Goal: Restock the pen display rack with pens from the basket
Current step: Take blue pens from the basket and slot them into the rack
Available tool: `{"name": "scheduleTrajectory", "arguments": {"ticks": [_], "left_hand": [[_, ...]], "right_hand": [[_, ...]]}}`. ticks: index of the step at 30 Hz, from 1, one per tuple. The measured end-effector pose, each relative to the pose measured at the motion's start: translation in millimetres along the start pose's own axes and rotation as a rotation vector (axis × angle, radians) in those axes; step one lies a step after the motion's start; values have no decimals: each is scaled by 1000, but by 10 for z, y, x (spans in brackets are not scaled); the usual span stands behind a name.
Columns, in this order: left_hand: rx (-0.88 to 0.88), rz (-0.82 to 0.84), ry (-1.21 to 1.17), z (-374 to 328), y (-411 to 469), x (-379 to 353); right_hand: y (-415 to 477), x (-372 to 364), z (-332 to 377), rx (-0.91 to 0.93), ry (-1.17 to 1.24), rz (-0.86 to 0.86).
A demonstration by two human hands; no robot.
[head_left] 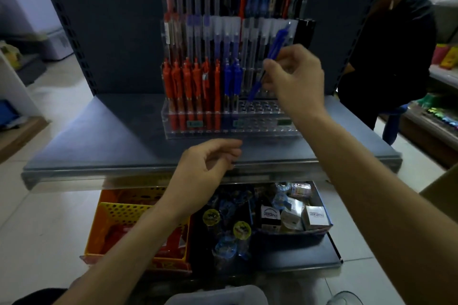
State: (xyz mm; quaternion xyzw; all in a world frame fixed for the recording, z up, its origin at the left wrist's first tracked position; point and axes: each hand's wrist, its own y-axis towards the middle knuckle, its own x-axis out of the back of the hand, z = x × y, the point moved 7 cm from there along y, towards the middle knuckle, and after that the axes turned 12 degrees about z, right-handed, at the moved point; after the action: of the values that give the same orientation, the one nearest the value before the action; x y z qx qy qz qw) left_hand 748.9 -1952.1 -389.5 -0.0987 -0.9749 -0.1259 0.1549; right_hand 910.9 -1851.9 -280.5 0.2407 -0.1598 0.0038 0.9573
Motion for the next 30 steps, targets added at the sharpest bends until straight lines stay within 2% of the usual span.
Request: {"name": "scheduleTrajectory", "arguments": {"ticks": [10, 15, 22, 27, 30], "left_hand": [[-32, 47, 49, -26, 113, -14], [-101, 87, 209, -78, 94, -59], [-149, 235, 491, -57, -48, -146], [-123, 296, 573, 33, -188, -142], [-112, 332, 638, 88, -290, -150]], "right_hand": [[225, -219, -28, 110, -201, 9], [194, -422, -226, 41, -397, 202], [67, -492, -365, -6, -599, 175], [-37, -460, -376, -100, -482, 259], [-294, -504, -317, -70, -479, 356]]}}
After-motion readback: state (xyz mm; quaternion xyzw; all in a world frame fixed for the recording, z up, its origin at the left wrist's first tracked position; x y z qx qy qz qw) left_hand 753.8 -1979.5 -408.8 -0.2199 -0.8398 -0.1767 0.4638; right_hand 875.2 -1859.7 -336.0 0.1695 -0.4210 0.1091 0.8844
